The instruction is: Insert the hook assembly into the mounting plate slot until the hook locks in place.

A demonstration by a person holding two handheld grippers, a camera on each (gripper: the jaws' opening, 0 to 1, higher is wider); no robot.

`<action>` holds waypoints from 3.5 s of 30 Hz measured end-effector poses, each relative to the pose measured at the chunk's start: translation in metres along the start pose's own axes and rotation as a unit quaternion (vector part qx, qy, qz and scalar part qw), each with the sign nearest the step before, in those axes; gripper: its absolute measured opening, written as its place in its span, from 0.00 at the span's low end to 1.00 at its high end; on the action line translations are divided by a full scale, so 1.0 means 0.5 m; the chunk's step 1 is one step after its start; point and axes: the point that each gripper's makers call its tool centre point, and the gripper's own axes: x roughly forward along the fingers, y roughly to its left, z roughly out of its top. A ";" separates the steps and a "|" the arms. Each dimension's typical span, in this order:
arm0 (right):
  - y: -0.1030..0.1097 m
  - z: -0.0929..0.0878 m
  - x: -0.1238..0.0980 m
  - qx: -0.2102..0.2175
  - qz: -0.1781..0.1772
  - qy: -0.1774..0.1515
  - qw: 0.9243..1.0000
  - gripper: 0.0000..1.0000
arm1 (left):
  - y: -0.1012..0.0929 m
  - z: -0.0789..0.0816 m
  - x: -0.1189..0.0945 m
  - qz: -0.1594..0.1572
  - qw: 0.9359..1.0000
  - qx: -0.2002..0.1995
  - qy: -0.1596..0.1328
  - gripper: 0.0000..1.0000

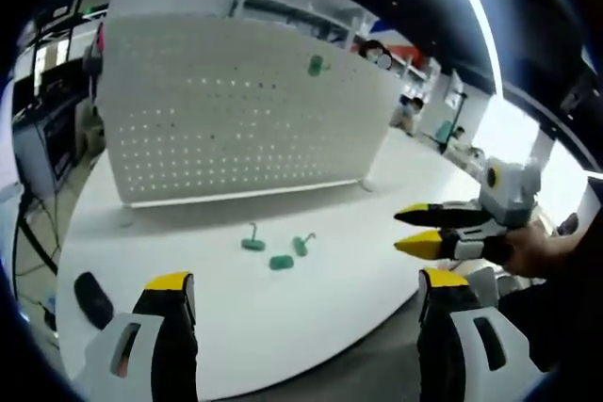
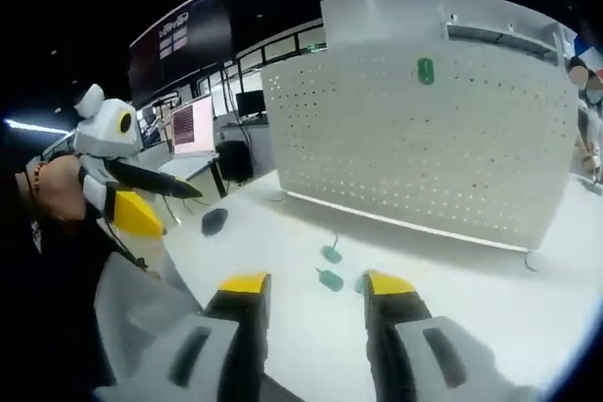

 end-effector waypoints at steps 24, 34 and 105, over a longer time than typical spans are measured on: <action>0.025 -0.097 0.041 -0.037 0.053 0.097 0.993 0.37 | 0.013 -0.083 0.011 0.004 0.998 -0.006 0.062 1.00; 0.026 -0.140 0.132 -0.120 0.099 0.166 0.974 0.33 | 0.021 -0.098 0.006 0.004 0.997 -0.024 0.071 0.99; -0.062 -0.079 0.362 -0.093 0.088 0.191 0.973 0.00 | 0.042 -0.088 -0.011 0.023 0.996 -0.038 0.072 0.98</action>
